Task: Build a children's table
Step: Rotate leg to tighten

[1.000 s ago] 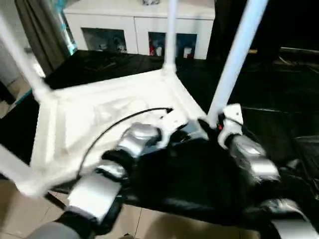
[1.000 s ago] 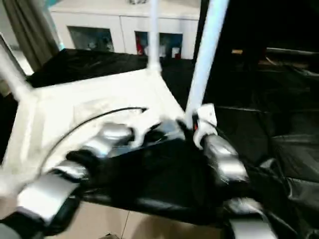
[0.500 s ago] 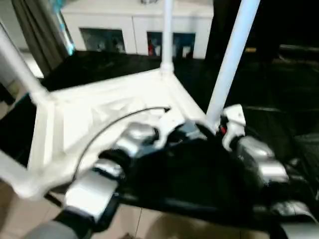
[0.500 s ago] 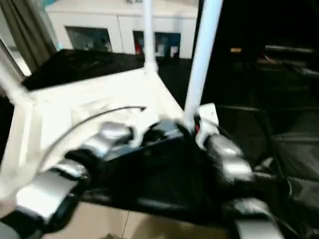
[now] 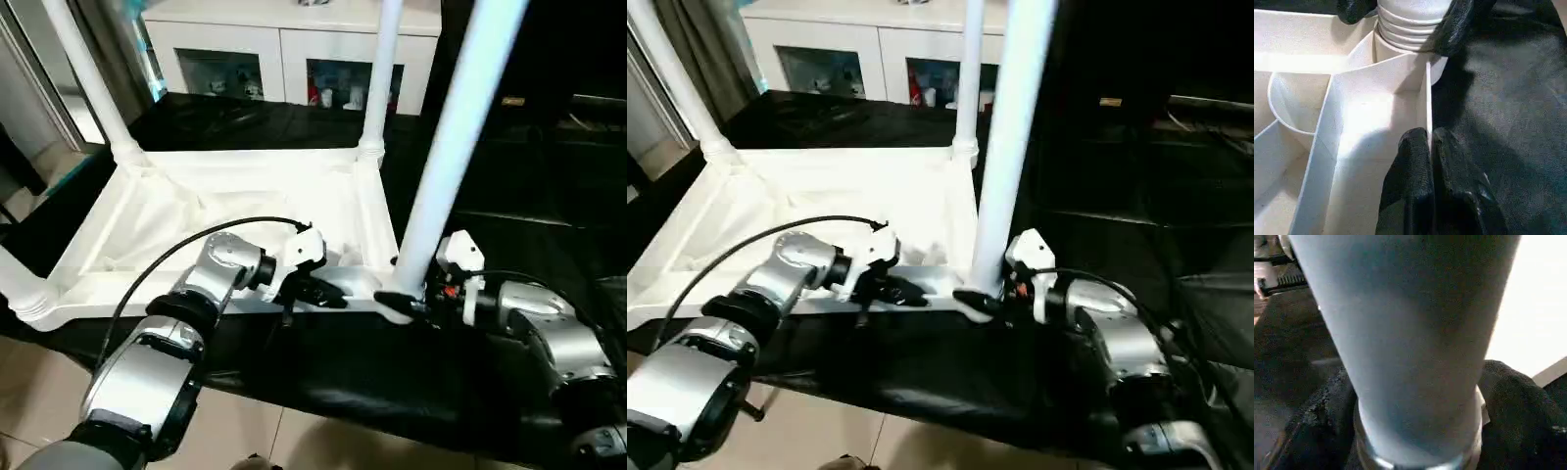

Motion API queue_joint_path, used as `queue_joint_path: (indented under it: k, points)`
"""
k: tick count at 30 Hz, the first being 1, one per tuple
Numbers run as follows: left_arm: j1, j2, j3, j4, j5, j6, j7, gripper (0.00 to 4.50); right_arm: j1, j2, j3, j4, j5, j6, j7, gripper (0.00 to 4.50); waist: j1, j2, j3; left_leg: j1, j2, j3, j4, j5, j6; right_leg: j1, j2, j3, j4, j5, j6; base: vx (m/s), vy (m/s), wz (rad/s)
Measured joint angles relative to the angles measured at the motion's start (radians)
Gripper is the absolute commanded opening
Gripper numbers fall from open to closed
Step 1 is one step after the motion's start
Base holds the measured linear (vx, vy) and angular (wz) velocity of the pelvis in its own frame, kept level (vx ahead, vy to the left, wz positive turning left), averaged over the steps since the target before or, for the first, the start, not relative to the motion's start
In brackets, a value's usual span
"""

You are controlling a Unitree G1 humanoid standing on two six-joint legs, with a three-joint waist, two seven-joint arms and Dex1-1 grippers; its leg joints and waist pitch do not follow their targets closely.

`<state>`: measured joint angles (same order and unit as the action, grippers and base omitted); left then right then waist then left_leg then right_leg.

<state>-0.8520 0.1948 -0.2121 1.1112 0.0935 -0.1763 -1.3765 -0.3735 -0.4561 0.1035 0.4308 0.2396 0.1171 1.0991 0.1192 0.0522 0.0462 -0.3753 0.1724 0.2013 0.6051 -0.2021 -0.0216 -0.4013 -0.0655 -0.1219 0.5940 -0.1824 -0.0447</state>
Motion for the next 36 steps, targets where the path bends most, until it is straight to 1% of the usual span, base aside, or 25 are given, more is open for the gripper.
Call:
queue_joint_path:
  k: [1, 4, 6, 8, 10, 13, 14, 16, 17, 18, 20, 22, 25, 26, 27, 29, 30, 32, 36]
  points:
    - [0.002, 0.001, 0.000, -0.001, 0.000, 0.000, -0.002, 0.00, 0.001, 0.000, 0.004, -0.003, 0.000, 0.001, 0.002, 3.43, 0.000, 0.000, 0.000, 0.000, 0.000, 0.000, 0.000, 0.000, 0.000, 0.000, 0.000, 0.000, 0.000, 0.000, 0.000, 0.000, 0.000, 0.00]
    - [0.009, 0.004, 0.000, -0.009, -0.001, 0.000, -0.005, 0.00, 0.002, 0.002, 0.011, -0.007, 0.000, 0.004, 0.010, 3.06, -0.001, 0.000, 0.000, 0.000, 0.000, 0.000, 0.000, 0.000, 0.000, 0.000, 0.000, 0.000, 0.000, 0.000, 0.000, 0.000, 0.000, 0.00]
    - [0.012, 0.005, 0.000, -0.017, -0.001, 0.001, -0.007, 0.00, 0.008, 0.005, 0.011, -0.018, 0.002, 0.013, 0.009, 3.01, -0.001, 0.000, 0.000, 0.000, 0.000, 0.000, 0.000, 0.000, 0.000, 0.000, 0.000, 0.000, 0.000, 0.000, 0.000, 0.000, 0.000, 0.00]
    - [0.013, -0.002, 0.000, -0.017, -0.001, 0.001, -0.004, 0.00, 0.013, 0.015, 0.003, -0.025, 0.002, 0.027, -0.005, 2.86, -0.002, 0.000, 0.000, 0.000, 0.000, 0.000, 0.001, 0.000, 0.000, 0.000, 0.000, 0.000, 0.000, 0.000, 0.000, 0.000, 0.000, 0.00]
    - [0.013, -0.004, 0.000, -0.016, 0.000, 0.000, 0.019, 0.00, 0.014, 0.023, 0.000, -0.023, 0.000, 0.027, -0.032, 2.82, -0.003, 0.000, 0.000, 0.000, 0.000, 0.000, 0.001, 0.000, 0.000, 0.000, 0.000, 0.000, 0.001, 0.000, 0.000, 0.000, 0.000, 0.00]
    - [0.011, -0.025, 0.003, 0.000, 0.018, -0.007, 0.160, 0.00, -0.018, 0.075, -0.019, 0.045, -0.044, 0.002, -0.183, 2.78, -0.009, -0.001, 0.000, 0.001, 0.000, 0.000, 0.002, 0.000, -0.001, 0.001, 0.000, 0.000, 0.001, 0.001, -0.001, 0.000, 0.000, 0.00]
    - [0.003, -0.038, 0.003, 0.009, 0.024, -0.006, 0.212, 0.00, -0.035, 0.092, -0.025, 0.069, -0.058, -0.008, -0.247, 2.78, -0.014, -0.001, 0.000, 0.002, 0.000, 0.000, 0.002, 0.000, -0.001, 0.001, 0.000, 0.000, 0.001, 0.001, 0.000, 0.000, 0.000, 0.00]
    - [-0.007, -0.060, 0.004, 0.023, 0.033, -0.003, 0.280, 0.00, -0.054, 0.118, -0.037, 0.103, -0.067, -0.011, -0.329, 2.77, -0.019, -0.001, 0.000, 0.003, 0.000, 0.000, 0.002, 0.000, -0.001, 0.003, 0.000, 0.000, 0.000, 0.001, 0.001, 0.000, 0.000, 0.00]
    - [-0.024, -0.090, 0.012, 0.050, 0.041, 0.012, 0.370, 0.00, -0.084, 0.168, -0.065, 0.143, -0.081, 0.001, -0.449, 2.77, -0.026, -0.002, 0.000, 0.004, 0.000, 0.000, 0.003, 0.000, -0.001, 0.004, 0.000, 0.000, 0.001, 0.002, -0.001, 0.000, 0.000, 0.00]
    - [-0.035, -0.110, 0.017, 0.062, 0.047, 0.024, 0.434, 0.00, -0.107, 0.197, -0.083, 0.167, -0.089, 0.013, -0.534, 2.77, -0.031, -0.001, 0.000, 0.004, 0.000, 0.000, 0.003, 0.000, -0.001, 0.004, 0.000, 0.000, 0.000, 0.003, -0.002, 0.000, 0.000, 0.00]
    - [-0.050, -0.153, 0.019, 0.076, 0.056, 0.048, 0.514, 0.00, -0.134, 0.219, -0.101, 0.192, -0.098, 0.031, -0.642, 2.77, -0.032, -0.002, -0.001, 0.004, 0.000, 0.000, 0.002, 0.000, -0.001, 0.005, 0.000, 0.000, -0.001, 0.003, -0.002, 0.000, 0.000, 0.00]
    - [-0.063, -0.186, 0.023, 0.091, 0.056, 0.071, 0.586, 0.00, -0.160, 0.253, -0.117, 0.219, -0.111, 0.037, -0.731, 2.77, -0.033, 0.002, -0.002, 0.005, 0.000, 0.000, 0.002, 0.000, -0.001, 0.005, 0.000, 0.000, -0.001, 0.003, -0.002, 0.000, 0.000, 0.00]
    - [-0.074, -0.223, 0.034, 0.108, 0.056, 0.090, 0.662, 0.00, -0.194, 0.281, -0.132, 0.264, -0.130, 0.028, -0.821, 2.77, -0.033, 0.003, -0.003, 0.006, -0.001, 0.000, 0.001, 0.000, -0.001, 0.006, 0.000, 0.000, -0.001, 0.002, -0.001, 0.000, 0.000, 0.00]
    - [-0.076, -0.230, 0.035, 0.112, 0.056, 0.091, 0.674, 0.00, -0.198, 0.284, -0.134, 0.279, -0.133, 0.011, -0.831, 3.32, -0.032, 0.005, -0.004, 0.006, -0.001, 0.000, 0.001, 0.000, -0.001, 0.006, 0.000, 0.000, -0.001, 0.002, -0.001, 0.000, 0.000, 0.00]
    - [-0.076, -0.232, 0.037, 0.113, 0.056, 0.091, 0.675, 0.00, -0.198, 0.284, -0.134, 0.284, -0.135, 0.000, -0.831, 3.46, -0.032, 0.005, -0.004, 0.006, -0.001, 0.000, 0.001, 0.000, -0.001, 0.006, 0.000, 0.000, -0.001, 0.002, -0.001, 0.000, 0.000, 0.00]
    - [-0.079, -0.235, 0.037, 0.117, 0.056, 0.091, 0.681, 0.00, -0.195, 0.287, -0.133, 0.291, -0.156, -0.017, -0.830, 3.49, -0.032, 0.005, -0.004, 0.005, -0.001, 0.000, 0.001, 0.000, -0.001, 0.006, 0.000, 0.000, -0.001, 0.002, -0.001, 0.000, 0.000, 0.00]
    - [-0.081, -0.236, 0.038, 0.120, 0.056, 0.091, 0.682, 0.00, -0.194, 0.288, -0.133, 0.291, -0.157, -0.023, -0.828, 3.68, -0.032, 0.005, -0.004, 0.005, -0.001, 0.000, 0.001, 0.000, -0.001, 0.006, 0.000, 0.000, -0.001, 0.002, -0.001, 0.000, 0.000, 0.00]
    - [-0.082, -0.235, 0.038, 0.120, 0.057, 0.091, 0.675, 0.00, -0.186, 0.284, -0.135, 0.290, -0.156, -0.041, -0.806, 3.90, -0.031, 0.005, -0.004, 0.005, -0.001, 0.000, 0.001, 0.000, -0.001, 0.006, -0.001, 0.000, -0.001, 0.002, -0.001, 0.000, 0.000, 0.00]
    - [-0.082, -0.221, 0.041, 0.120, 0.056, 0.084, 0.624, 0.00, -0.160, 0.248, -0.136, 0.267, -0.124, -0.052, -0.679, 3.90, -0.031, 0.005, -0.004, 0.004, -0.001, 0.000, 0.001, 0.000, 0.000, 0.005, 0.000, 0.000, -0.001, 0.001, 0.000, 0.000, 0.000, 0.00]
